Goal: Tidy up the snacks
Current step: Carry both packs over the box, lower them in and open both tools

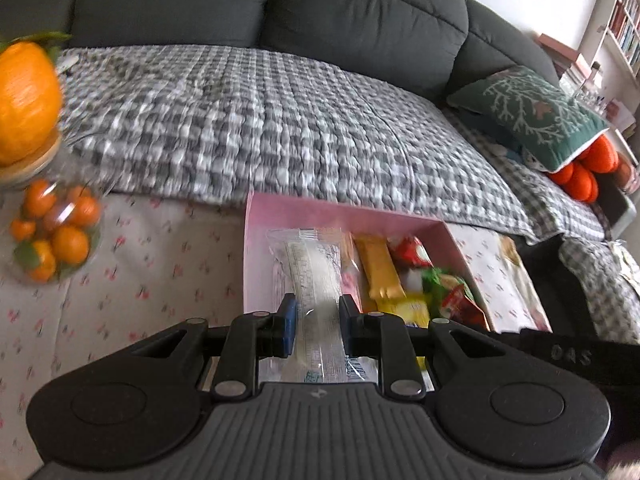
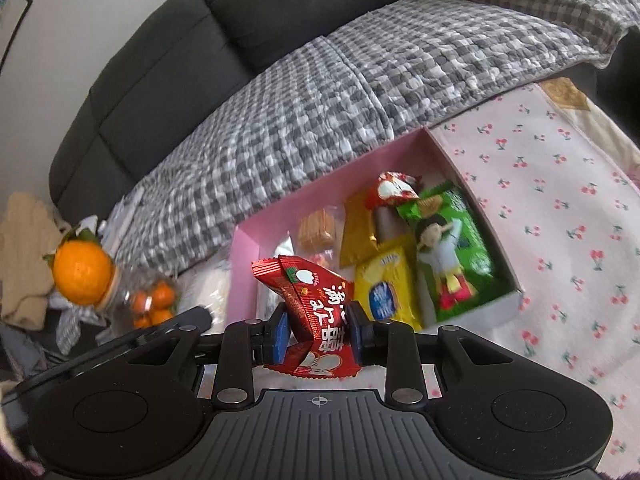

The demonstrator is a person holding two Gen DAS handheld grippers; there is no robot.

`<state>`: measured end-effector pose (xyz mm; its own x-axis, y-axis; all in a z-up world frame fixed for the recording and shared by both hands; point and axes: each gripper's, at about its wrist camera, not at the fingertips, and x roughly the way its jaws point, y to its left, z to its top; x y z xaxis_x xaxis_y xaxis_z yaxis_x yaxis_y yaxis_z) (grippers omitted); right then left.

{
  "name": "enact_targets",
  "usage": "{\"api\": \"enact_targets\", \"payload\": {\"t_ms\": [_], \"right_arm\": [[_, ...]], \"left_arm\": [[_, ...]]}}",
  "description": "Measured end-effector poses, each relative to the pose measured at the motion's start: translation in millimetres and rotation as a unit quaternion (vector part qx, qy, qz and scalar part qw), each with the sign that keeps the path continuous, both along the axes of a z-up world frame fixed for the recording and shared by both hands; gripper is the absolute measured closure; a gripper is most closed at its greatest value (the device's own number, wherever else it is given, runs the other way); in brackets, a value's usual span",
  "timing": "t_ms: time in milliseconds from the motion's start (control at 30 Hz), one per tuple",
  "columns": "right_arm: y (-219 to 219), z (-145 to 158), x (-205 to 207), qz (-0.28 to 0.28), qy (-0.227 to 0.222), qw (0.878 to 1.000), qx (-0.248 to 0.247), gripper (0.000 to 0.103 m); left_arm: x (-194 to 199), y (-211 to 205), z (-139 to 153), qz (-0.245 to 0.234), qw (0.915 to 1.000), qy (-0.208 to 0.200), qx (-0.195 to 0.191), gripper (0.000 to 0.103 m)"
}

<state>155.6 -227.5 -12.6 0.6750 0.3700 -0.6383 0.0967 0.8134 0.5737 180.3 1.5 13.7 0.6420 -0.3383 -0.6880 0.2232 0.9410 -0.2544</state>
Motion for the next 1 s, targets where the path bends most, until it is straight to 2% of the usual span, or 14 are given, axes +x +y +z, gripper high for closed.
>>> {"api": "enact_targets", "payload": {"t_ms": [233, 467, 567, 600, 633, 667, 700, 800, 867, 1000], "right_arm": [[2, -13, 23, -0.009, 0.002, 1.0, -0.002, 0.075], [3, -20, 35, -0.011, 0.002, 1.0, 0.0, 0.074], [4, -19, 35, -0.009, -0.005, 1.0, 0.001, 0.069], [4, -18, 35, -0.013, -0.001, 1.0, 0.0, 0.063], [3, -18, 35, -0.017, 0.002, 1.0, 0.001, 0.053], [2, -17, 34, -0.02, 0.002, 1.0, 0.003, 0.049], [1, -17, 33, -0.022, 0.001, 1.0, 0.004, 0.046], [-1, -16, 31, -0.024, 0.004, 1.0, -0.002, 0.046], [-2, -15, 29, -0.026, 0.005, 1.0, -0.004, 0.042], [-3, -10, 20, -0.025, 0.002, 1.0, -0.006, 0.036]], "left_arm": [[24, -12, -12, -0.003, 0.9993, -0.02, 0.03, 0.083], [32, -16, -19, 0.001, 0.9988, -0.026, 0.041, 0.083], [37, -18, -22, 0.003, 0.9985, -0.026, 0.049, 0.08], [37, -19, -23, 0.009, 0.9982, -0.028, 0.053, 0.078], [36, -19, -23, 0.014, 0.9979, -0.03, 0.055, 0.065], [36, -19, -23, 0.014, 0.9979, -0.03, 0.056, 0.055], [35, -18, -23, 0.014, 0.998, -0.029, 0.054, 0.052], [32, -18, -20, 0.009, 0.9978, -0.031, 0.058, 0.047], [29, -18, -18, 0.008, 0.9973, -0.033, 0.065, 0.037], [20, -15, -14, 0.008, 0.9971, -0.032, 0.069, 0.033]]}}
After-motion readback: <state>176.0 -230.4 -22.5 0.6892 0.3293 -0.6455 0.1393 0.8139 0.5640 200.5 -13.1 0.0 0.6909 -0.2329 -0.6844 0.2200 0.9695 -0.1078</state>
